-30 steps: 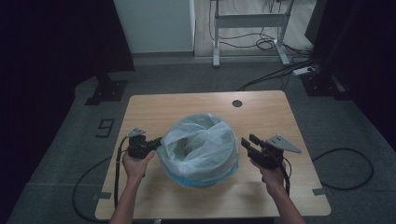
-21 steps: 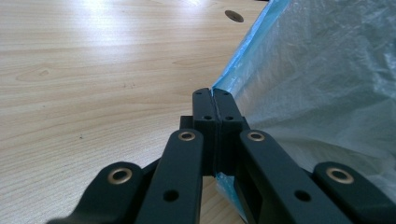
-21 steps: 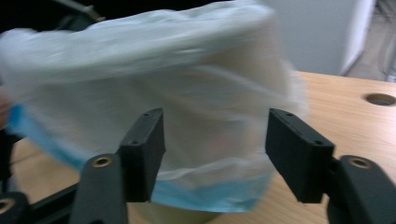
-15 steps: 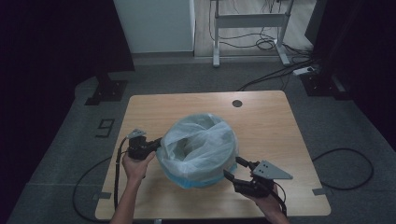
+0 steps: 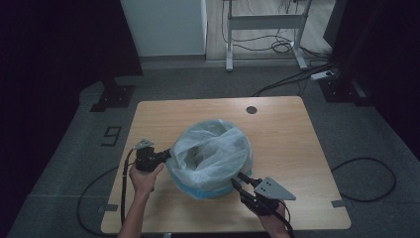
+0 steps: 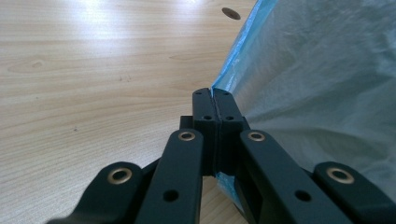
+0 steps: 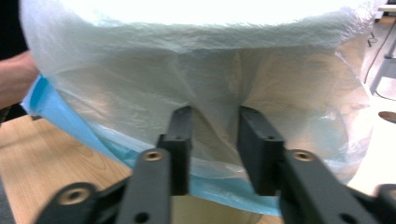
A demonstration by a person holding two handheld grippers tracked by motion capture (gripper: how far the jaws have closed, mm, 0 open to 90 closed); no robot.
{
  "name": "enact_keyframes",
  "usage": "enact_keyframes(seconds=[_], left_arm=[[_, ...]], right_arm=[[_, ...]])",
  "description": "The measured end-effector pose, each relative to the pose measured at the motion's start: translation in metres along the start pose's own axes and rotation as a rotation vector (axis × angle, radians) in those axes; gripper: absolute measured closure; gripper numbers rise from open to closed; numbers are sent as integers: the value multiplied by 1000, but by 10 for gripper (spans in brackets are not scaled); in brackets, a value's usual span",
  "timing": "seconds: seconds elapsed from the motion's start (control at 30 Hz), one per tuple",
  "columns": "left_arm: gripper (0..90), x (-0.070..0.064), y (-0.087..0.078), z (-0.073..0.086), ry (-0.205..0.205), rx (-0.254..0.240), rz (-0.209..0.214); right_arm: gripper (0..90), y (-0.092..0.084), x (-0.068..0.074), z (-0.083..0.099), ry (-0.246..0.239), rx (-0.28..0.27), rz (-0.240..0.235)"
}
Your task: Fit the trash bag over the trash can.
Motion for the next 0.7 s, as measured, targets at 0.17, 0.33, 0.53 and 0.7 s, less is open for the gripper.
enact_keyframes(seconds=[0.17, 0.33, 0.53, 0.7], left_arm=[[889, 0, -1, 0, 0, -5, 1], [889, -1, -2, 0, 4, -8, 1], [889, -1, -3, 1, 5, -10, 2], [891, 0, -4, 1, 3, -11, 1]], right_arm=[[873, 0, 0, -1, -1, -5, -23], [892, -1, 0, -1, -5, -6, -28], [895, 1, -2, 13, 8, 19, -35], [895, 5, -3, 29, 18, 64, -47]])
Point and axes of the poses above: each handheld gripper's, and its own axes: y roughly forward along the jaws, z roughly out of its underside, x roughly to its left, the point moved 5 cm from there along y, roughly forward along the jaws, and after that the axes turned 7 degrees about -y, right-handed, at the moved point
